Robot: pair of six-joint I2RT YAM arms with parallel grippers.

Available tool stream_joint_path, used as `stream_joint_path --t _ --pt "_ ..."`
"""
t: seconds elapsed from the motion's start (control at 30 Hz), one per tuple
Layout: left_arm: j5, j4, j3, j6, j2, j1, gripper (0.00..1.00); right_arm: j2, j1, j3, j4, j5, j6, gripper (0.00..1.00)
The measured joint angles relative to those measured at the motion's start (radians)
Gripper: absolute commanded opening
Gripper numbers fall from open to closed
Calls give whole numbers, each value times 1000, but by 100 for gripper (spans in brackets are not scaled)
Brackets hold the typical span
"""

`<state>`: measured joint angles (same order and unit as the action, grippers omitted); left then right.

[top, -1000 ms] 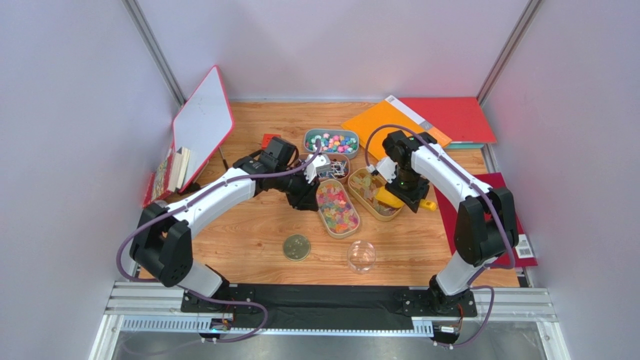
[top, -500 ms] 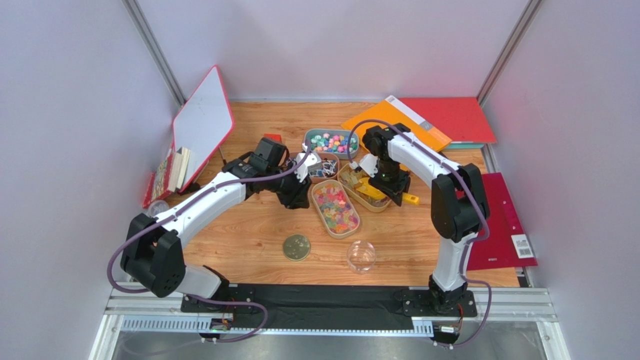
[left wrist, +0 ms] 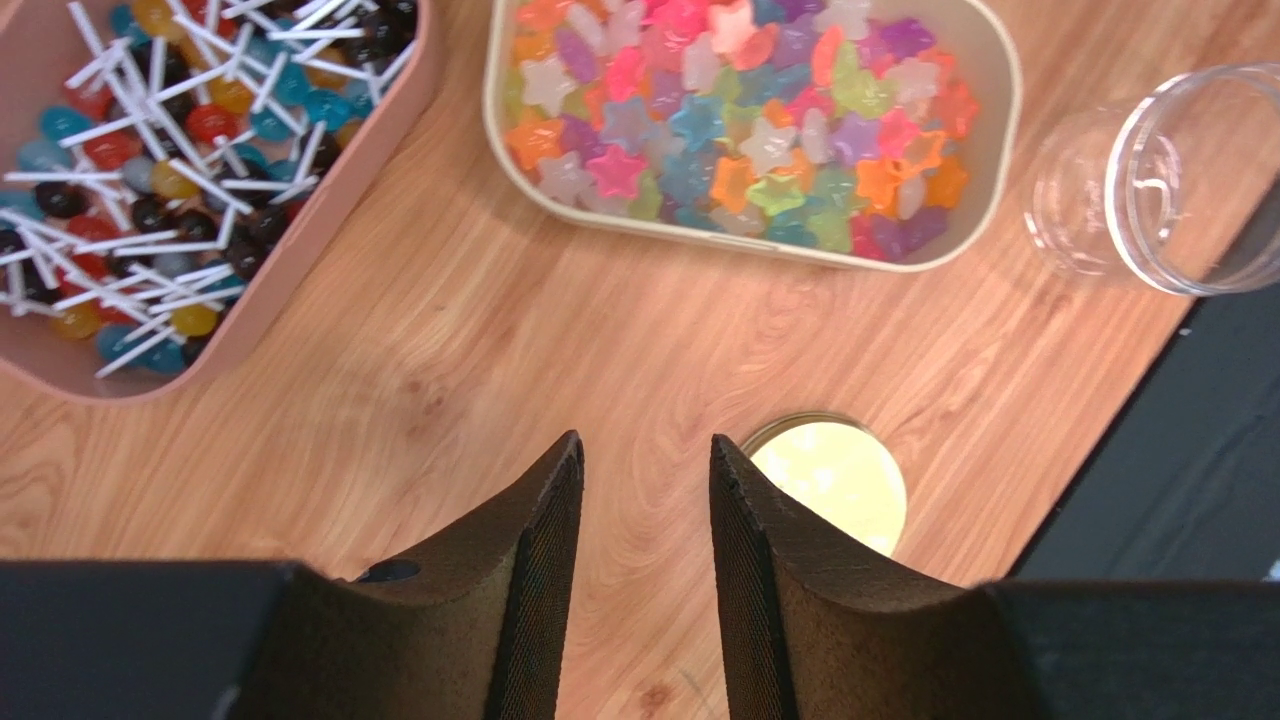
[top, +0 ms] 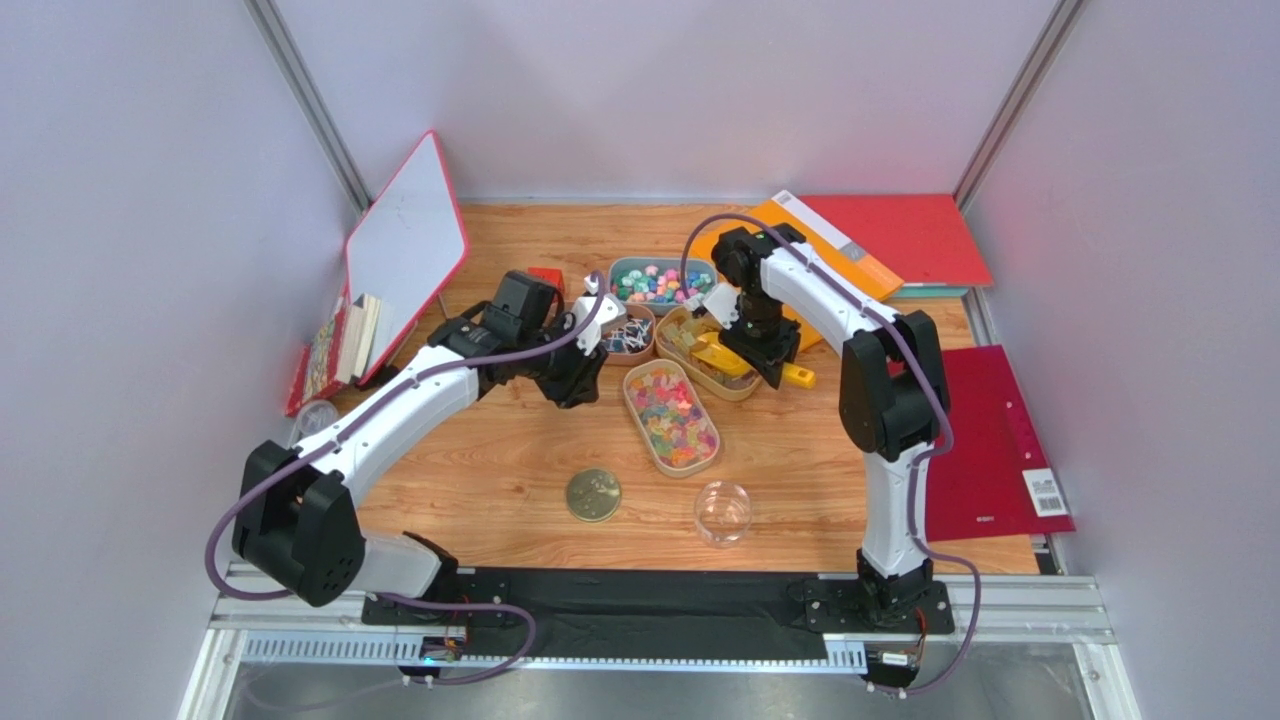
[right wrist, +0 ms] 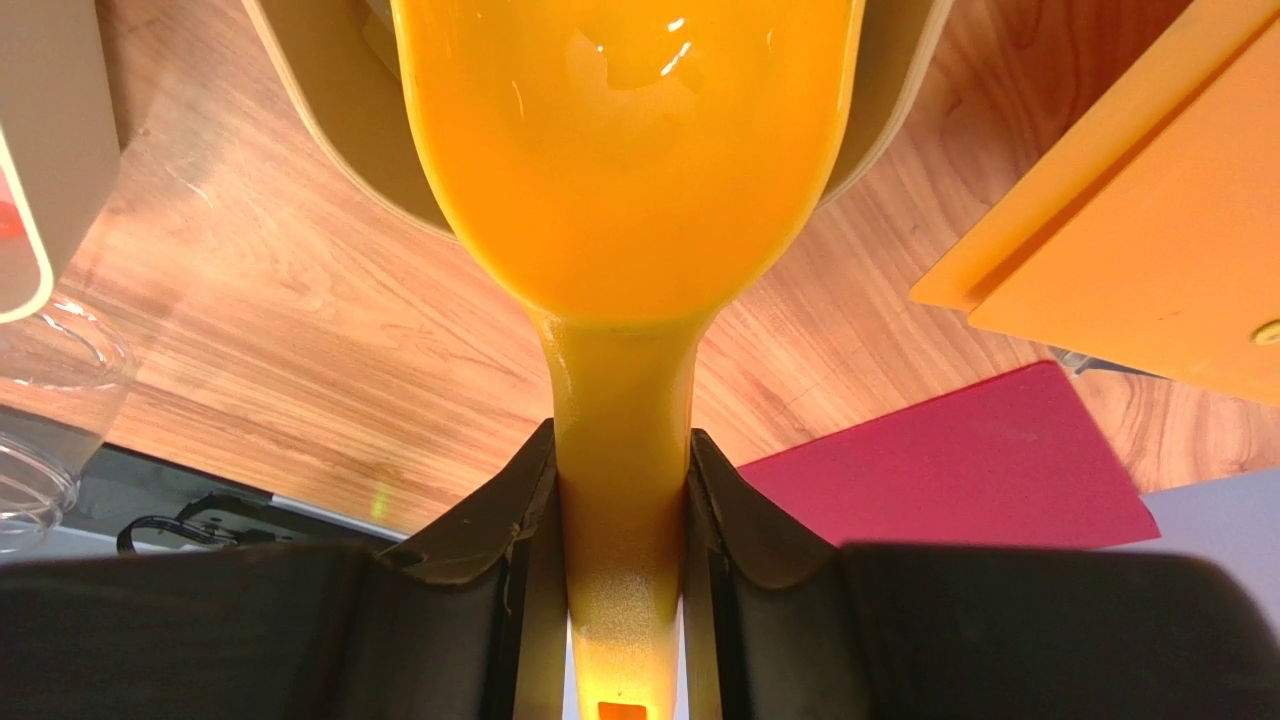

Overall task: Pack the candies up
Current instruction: Scoop the fake candies from the storage box.

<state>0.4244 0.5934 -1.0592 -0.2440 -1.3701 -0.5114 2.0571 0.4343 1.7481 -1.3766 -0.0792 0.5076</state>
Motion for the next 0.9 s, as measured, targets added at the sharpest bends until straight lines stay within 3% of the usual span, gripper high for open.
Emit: stream_joint_path --t 0.63,0.9 --pt "-95 60 10 -36 45 56 43 53 -20 34 56 92 13 0" --pt "-103 94 0 -68 44 56 43 -129 -82 -271 300 204 32 0"
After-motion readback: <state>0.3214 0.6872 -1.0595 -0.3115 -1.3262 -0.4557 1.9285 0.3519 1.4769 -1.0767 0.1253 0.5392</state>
